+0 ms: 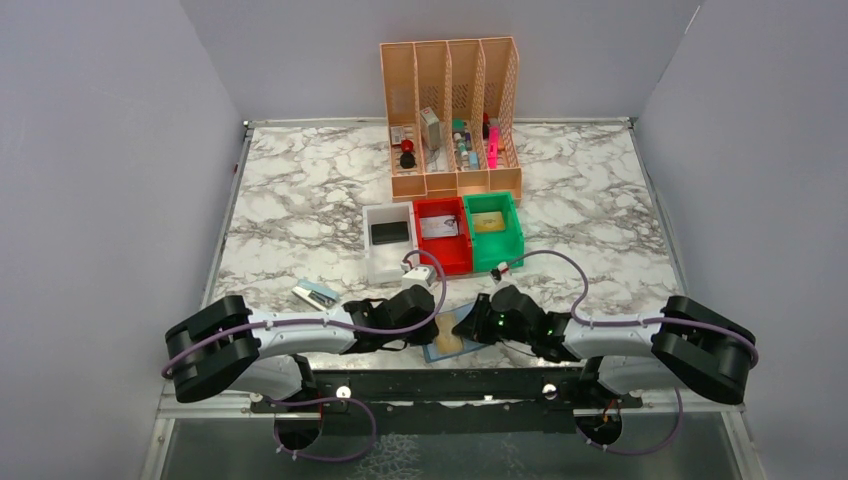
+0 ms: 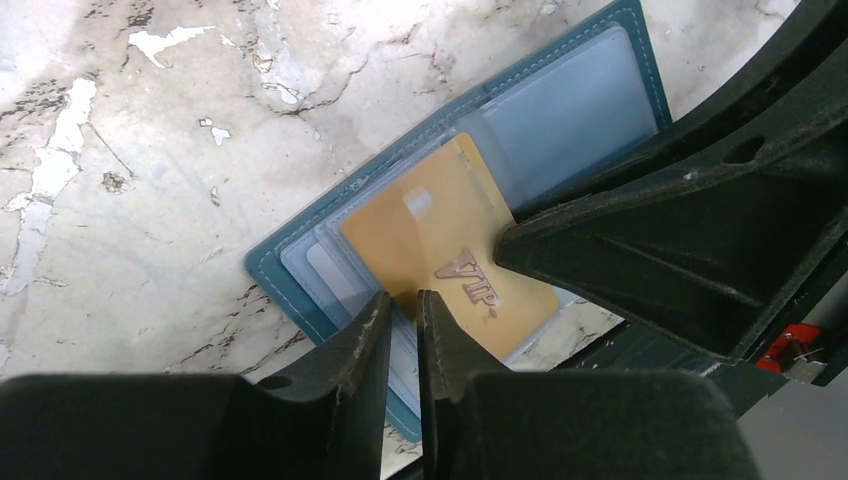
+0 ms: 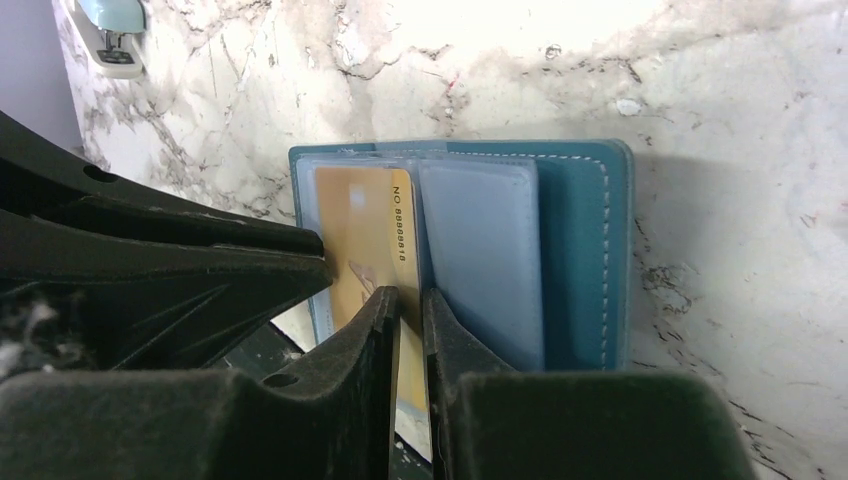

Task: Take the credit cards out of the card holder

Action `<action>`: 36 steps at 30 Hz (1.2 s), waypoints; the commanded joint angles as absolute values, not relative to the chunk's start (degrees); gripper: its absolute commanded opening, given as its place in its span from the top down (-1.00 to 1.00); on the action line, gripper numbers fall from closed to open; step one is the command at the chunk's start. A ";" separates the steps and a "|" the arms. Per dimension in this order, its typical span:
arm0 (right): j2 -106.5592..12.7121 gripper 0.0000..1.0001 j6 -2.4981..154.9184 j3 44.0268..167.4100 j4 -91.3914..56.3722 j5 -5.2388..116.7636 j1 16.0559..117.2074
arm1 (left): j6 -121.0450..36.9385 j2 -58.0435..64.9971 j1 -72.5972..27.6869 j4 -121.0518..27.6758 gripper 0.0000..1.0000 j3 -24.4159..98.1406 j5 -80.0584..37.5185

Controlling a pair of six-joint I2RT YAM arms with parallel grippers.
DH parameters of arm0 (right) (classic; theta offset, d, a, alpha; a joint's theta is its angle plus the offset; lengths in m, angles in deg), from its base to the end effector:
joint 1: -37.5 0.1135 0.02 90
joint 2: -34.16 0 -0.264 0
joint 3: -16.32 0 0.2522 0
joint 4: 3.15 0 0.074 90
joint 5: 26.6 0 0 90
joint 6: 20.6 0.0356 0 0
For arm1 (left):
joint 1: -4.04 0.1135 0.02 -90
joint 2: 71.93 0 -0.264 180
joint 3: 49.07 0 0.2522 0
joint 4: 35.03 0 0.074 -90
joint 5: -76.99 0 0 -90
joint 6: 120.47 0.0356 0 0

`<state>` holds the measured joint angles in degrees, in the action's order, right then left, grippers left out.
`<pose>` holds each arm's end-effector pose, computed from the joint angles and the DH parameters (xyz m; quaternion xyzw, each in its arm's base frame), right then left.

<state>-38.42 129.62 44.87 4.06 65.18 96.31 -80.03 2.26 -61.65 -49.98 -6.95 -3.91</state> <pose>0.1097 0.1791 0.1244 0.0180 0.8940 0.3786 0.2390 0.1024 -0.2129 0.1538 0.1014 0.9225 -0.2689 0.2579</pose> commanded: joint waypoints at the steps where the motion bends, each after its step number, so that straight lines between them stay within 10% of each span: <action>1: -37.21 0.68 130.56 43.22 4.83 64.66 96.58 | -80.22 3.96 -61.90 -49.48 0.66 -8.41 -5.02; 36: -29.74 0.74 129.69 39.20 3.14 62.98 95.47 | -79.01 7.91 -61.88 -52.75 0.80 -8.79 -1.19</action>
<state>-28.89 129.80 40.24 0.25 64.62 95.87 -80.38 5.24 -61.71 -45.85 -6.97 -3.05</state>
